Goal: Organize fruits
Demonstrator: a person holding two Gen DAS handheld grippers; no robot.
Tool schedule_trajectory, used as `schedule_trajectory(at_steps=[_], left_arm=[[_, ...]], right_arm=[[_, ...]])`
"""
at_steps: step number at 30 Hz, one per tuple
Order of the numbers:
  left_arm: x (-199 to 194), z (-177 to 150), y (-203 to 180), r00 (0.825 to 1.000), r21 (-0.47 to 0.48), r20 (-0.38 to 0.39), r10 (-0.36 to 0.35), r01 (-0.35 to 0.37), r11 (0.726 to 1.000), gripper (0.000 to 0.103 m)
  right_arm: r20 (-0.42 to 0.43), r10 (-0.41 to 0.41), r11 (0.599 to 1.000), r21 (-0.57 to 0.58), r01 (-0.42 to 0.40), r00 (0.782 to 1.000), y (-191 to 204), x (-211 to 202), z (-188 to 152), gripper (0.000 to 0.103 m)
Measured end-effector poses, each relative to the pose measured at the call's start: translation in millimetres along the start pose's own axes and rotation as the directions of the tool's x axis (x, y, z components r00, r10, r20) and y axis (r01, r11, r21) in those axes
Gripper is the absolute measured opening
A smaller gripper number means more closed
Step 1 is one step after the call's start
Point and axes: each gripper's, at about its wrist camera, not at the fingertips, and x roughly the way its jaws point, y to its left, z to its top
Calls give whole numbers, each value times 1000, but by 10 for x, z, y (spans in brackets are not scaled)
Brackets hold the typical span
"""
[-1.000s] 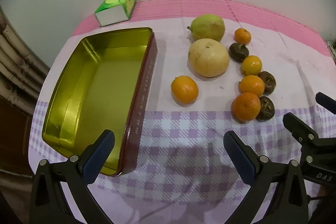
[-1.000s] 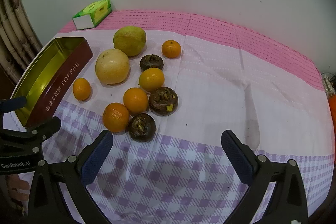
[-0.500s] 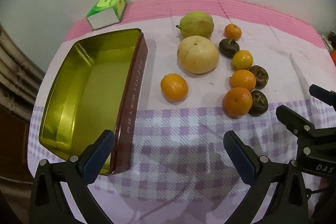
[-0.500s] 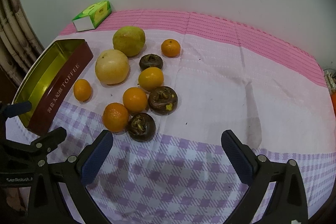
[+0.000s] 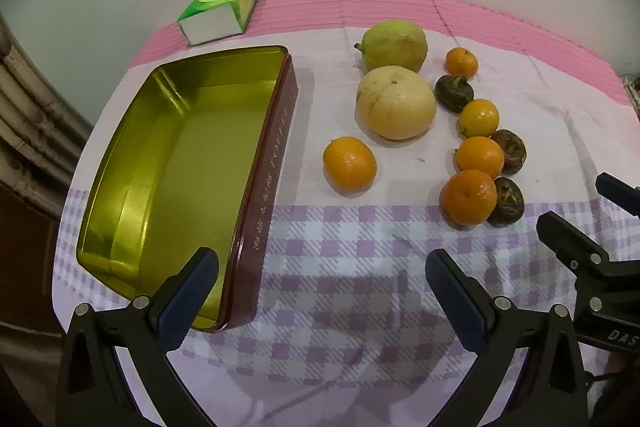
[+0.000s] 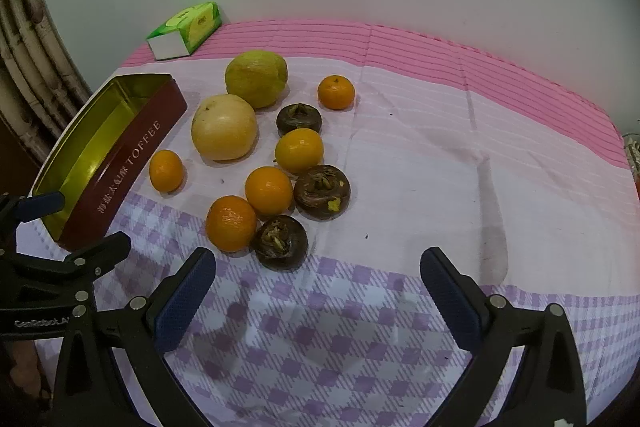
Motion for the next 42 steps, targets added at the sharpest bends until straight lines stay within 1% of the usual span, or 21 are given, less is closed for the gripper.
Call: schedule_trajectory(at_steps=[7,15,20,42], left_arm=[[14,-12,-12,1000,5,-1,7,-7,1000,103],[12,-11,-9,1000,5,0,8,-8,1000,103],[19,-10,-10,1000,3,-1,10,-10,1000,103],[16,-11,-22,1000,4,-2,11,-11,1000,103]], right_arm=[[-3,17,1000,1,-17,1000,3,2,-4,94],[3,24,1000,-4,-24,1000,17,1,-7,92],[-4,42,999,-1,-42,999,24,13,-6,81],[-11,71,997,4,-71,997,41,31,-20,70]])
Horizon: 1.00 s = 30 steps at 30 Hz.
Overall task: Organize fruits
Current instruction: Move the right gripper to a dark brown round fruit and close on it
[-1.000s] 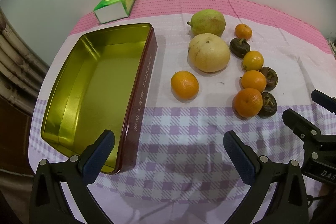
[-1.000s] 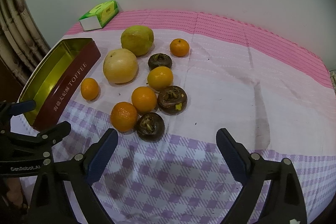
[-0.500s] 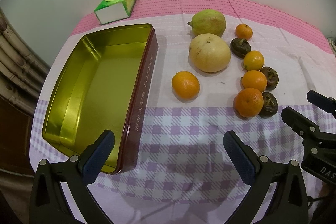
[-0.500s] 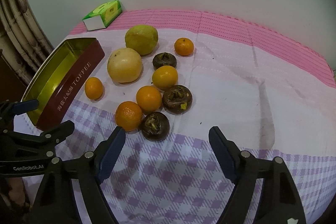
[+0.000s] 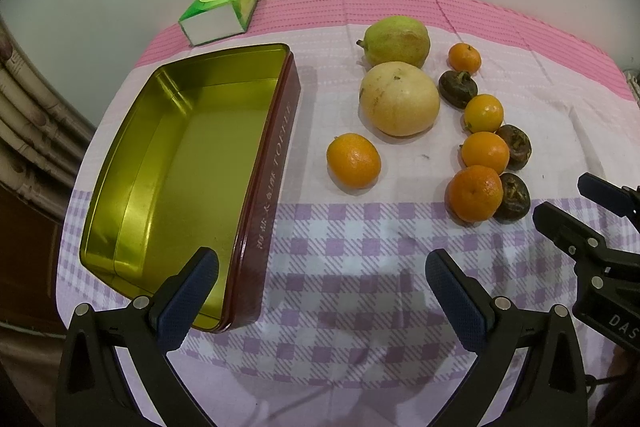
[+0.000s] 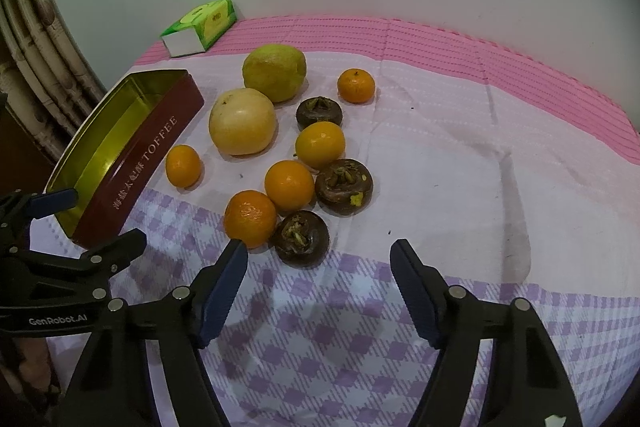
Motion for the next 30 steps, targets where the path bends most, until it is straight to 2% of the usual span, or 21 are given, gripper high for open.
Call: schedule_trajectory(at_steps=[23,28,30], left_arm=[[-8,17,119,1000,4,10,1,-1,1000,103],[-2,27,98,1000,9,7,8,-8,1000,103],[-1,28,79,1000,13,6,8,-9,1000,103]], right_arm=[[-33,21,1000,-22,-22,999,20,146,-25,66],[-60,34,999,-33,-36,998,35,268,-41,55],[-65,38,998,-41,-40,997,43,312,-48,53]])
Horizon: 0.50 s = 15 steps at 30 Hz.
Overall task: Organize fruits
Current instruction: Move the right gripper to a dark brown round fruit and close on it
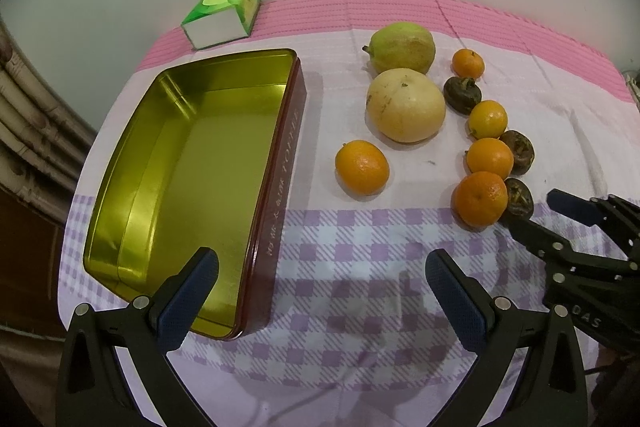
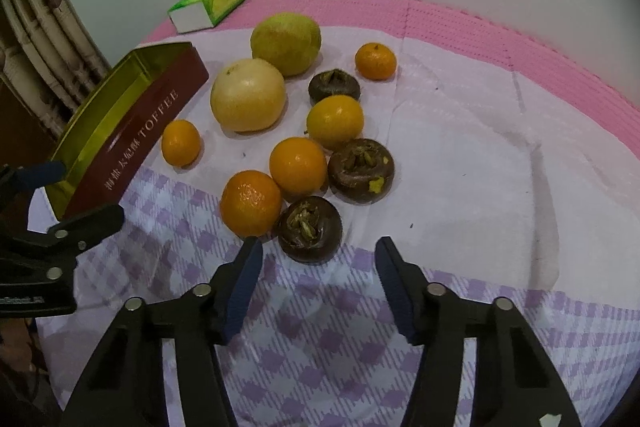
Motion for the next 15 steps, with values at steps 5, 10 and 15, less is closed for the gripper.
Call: schedule_trajectory(at_steps=[5,10,15], left_arm=[[18,-4,-33,1000,6,-2,-2,2,1000,103],[41,-9,-67,1000,12,-8,-2,2,1000,103],[54,-5,-109,1000,22,-12,-2,2,1000,103]], right_arm=[[-15,4,1000,-17,-4,1000,15,104,4,44],[-12,5,1000,-28,-5,1000,29,168,18,40],[-1,9,999,-43,-9,1000,47,197,34,36]])
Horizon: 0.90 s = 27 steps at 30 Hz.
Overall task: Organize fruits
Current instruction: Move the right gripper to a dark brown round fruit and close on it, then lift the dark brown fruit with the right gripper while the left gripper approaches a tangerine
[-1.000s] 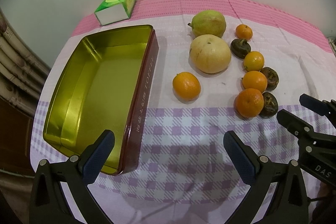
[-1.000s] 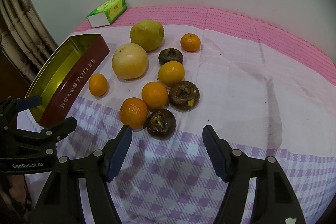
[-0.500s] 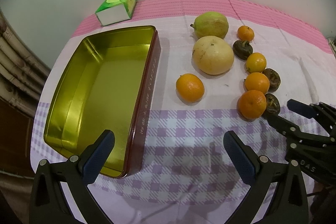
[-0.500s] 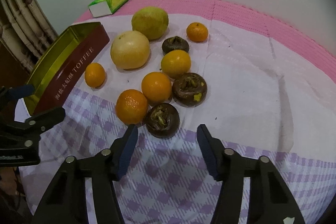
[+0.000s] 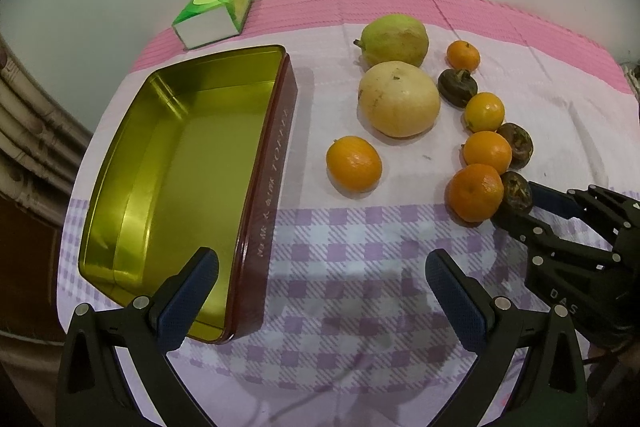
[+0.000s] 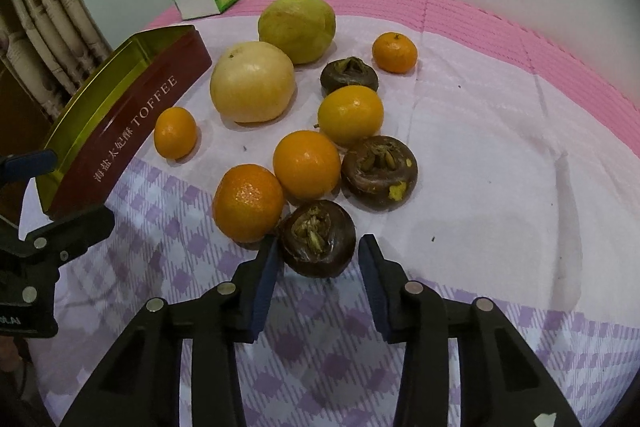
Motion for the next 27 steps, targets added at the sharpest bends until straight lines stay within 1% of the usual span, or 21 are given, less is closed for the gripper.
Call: schedule_trajectory(at_steps=[8,15,18,24,27], left_arm=[[11,24,-119,1000,27,-2,-22,22,999,103],[39,68,-321,995,58,-13,-94,95,994,103],[64,119,-429,990,70,-21,-139,140,988,103],[165,238,-609,981,90,-48,-189,193,977,102],[201,302,-678,980,102,-51,-195,199,975,97]], right_arm=[[6,-12,1000,5,12,1000,-38,-18,-21,36],[1,-53,995,89,53,999,-361,-119,-109,36],[-2,-72,989,132,71,997,-525,-170,-155,36],[4,-83,980,184,81,997,-738,-221,-230,36],[10,-76,979,193,73,997,-792,-242,-263,36]])
